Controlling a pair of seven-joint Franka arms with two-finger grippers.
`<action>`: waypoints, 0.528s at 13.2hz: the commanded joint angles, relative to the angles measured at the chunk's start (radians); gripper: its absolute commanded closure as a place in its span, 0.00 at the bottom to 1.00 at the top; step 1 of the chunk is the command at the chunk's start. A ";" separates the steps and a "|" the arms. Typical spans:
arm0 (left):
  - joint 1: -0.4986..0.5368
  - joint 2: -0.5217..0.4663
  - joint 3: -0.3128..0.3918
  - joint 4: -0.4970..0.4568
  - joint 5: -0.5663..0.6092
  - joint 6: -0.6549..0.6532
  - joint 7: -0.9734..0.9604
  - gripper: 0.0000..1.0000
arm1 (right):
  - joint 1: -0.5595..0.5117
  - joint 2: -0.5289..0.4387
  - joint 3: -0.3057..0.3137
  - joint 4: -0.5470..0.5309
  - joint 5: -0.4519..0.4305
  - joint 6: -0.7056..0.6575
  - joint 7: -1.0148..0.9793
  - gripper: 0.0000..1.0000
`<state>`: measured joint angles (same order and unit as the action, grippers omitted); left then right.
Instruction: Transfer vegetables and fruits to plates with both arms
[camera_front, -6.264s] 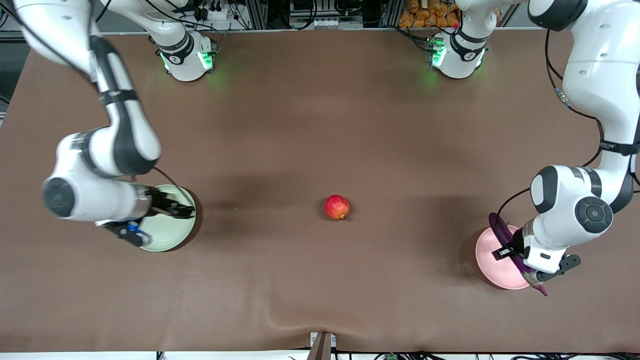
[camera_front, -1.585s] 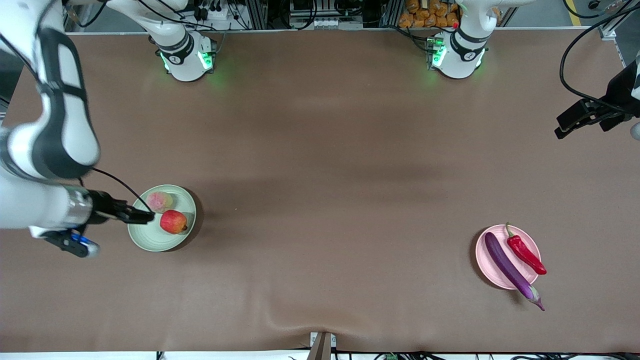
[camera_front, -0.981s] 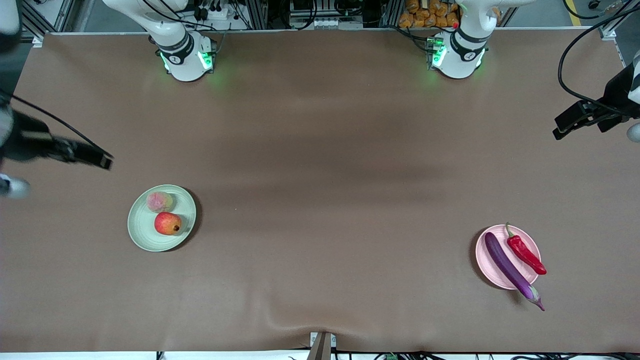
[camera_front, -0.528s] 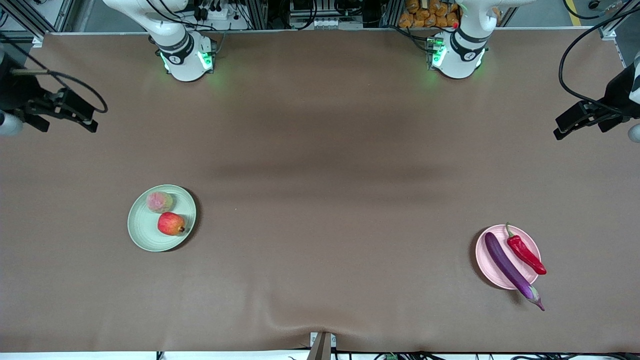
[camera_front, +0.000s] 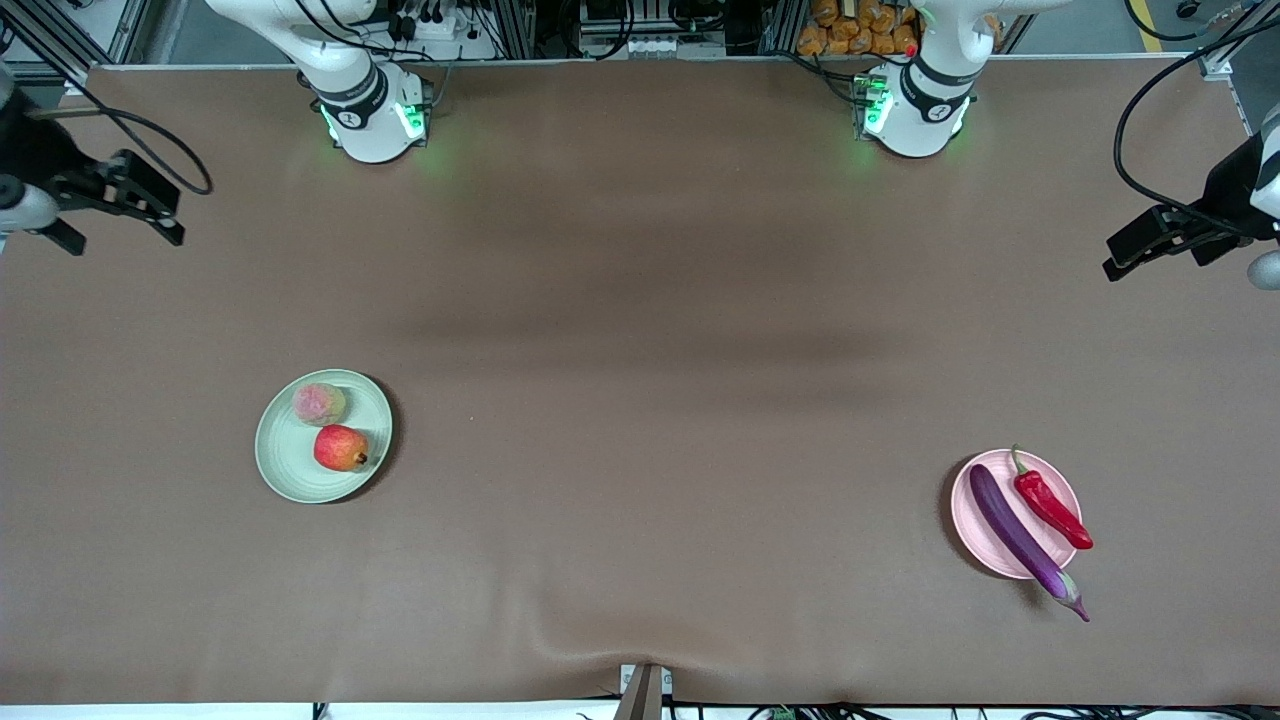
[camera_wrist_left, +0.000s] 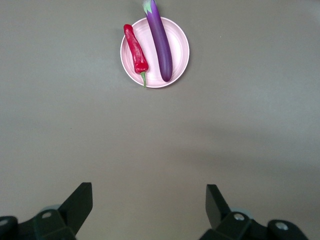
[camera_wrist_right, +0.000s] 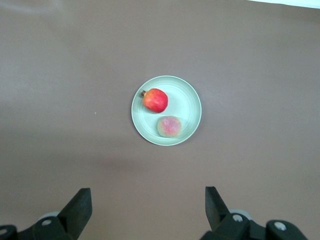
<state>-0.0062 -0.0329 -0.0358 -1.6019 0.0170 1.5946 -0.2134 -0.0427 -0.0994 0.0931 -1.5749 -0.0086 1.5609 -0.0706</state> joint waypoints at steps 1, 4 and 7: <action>0.002 0.002 0.002 0.010 -0.003 -0.019 0.023 0.00 | -0.013 0.044 0.005 0.110 0.010 -0.088 -0.017 0.00; -0.006 0.005 0.001 0.016 -0.003 -0.021 0.022 0.00 | -0.014 0.041 0.005 0.096 0.012 -0.102 -0.017 0.00; -0.006 0.002 -0.001 0.020 -0.002 -0.044 0.025 0.00 | -0.011 0.044 0.007 0.096 0.013 -0.093 -0.011 0.00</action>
<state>-0.0112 -0.0326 -0.0389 -1.6013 0.0170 1.5849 -0.2133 -0.0426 -0.0701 0.0895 -1.5084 -0.0066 1.4782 -0.0732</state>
